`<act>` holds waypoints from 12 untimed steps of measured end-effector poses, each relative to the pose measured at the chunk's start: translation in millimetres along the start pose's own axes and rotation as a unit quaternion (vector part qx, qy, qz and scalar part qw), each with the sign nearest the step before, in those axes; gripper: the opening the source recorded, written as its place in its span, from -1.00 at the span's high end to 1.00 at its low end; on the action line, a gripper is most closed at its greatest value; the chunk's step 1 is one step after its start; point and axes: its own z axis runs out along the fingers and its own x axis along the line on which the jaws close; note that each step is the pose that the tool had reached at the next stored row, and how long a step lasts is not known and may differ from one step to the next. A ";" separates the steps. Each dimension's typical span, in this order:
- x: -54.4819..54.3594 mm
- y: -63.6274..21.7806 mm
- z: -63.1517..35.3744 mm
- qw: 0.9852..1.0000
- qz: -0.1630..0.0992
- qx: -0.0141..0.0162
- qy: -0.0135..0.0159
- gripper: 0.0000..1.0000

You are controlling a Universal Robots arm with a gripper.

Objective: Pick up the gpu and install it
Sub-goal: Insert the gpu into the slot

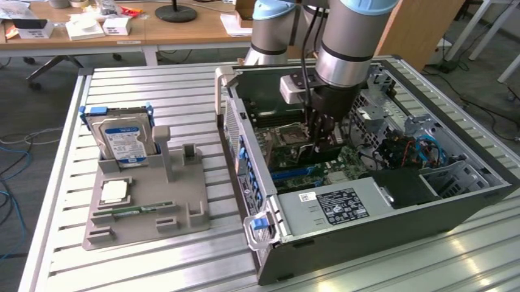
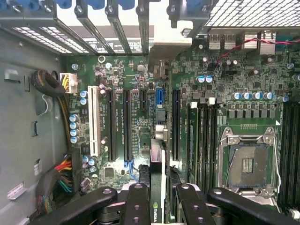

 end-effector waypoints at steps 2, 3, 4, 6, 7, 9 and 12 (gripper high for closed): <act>0.1 0.1 1.9 1.000 0.000 0.000 0.000 0.47; 0.1 0.1 2.6 1.000 0.000 0.000 0.000 0.47; 0.1 0.2 2.7 1.000 0.000 0.000 0.000 0.47; 0.5 0.2 2.7 1.000 0.000 0.000 0.000 0.47; 1.3 0.2 2.8 1.000 0.000 0.000 0.000 0.47; 3.1 0.1 2.7 1.000 0.000 0.000 0.000 0.47; 4.3 0.9 2.7 1.000 0.000 0.000 0.000 0.47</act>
